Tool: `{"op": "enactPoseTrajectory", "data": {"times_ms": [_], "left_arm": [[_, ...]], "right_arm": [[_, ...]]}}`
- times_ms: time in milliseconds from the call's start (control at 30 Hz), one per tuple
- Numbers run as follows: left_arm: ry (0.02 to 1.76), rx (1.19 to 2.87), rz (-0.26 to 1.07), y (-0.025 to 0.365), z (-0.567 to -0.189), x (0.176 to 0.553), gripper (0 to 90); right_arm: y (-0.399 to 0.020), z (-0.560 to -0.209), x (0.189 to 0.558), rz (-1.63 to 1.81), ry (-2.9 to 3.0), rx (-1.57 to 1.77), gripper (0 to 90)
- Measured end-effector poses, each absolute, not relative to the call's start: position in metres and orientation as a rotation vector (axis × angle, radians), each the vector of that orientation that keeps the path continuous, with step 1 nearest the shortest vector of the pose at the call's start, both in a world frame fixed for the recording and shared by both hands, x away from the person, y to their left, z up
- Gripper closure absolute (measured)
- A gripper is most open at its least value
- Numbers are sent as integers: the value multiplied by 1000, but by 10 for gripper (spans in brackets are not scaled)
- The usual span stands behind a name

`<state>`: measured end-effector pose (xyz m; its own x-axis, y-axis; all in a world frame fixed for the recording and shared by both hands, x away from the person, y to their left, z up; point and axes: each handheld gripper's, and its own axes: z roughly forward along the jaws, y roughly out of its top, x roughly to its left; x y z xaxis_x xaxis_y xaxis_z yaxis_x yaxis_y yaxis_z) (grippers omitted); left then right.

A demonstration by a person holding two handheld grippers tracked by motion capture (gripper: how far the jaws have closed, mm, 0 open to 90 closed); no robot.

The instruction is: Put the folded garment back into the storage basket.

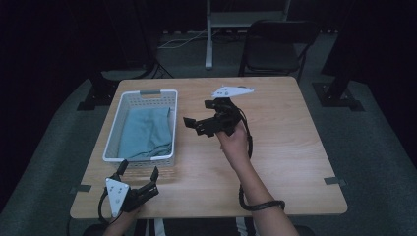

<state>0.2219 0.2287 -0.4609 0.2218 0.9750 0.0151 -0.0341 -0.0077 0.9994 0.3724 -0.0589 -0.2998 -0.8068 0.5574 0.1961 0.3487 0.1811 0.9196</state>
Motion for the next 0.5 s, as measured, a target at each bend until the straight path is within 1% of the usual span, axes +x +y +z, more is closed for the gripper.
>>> {"op": "enactPoseTrajectory", "data": {"times_ms": [267, 500], "left_arm": [[1015, 1290, 1068, 229, -461, 222, 38], [1016, 1288, 1069, 229, -461, 222, 38]], "right_arm": [[-78, -287, 358, 1678, 2234, 858, 21], [-105, -285, 351, 1669, 2188, 887, 21]]}}
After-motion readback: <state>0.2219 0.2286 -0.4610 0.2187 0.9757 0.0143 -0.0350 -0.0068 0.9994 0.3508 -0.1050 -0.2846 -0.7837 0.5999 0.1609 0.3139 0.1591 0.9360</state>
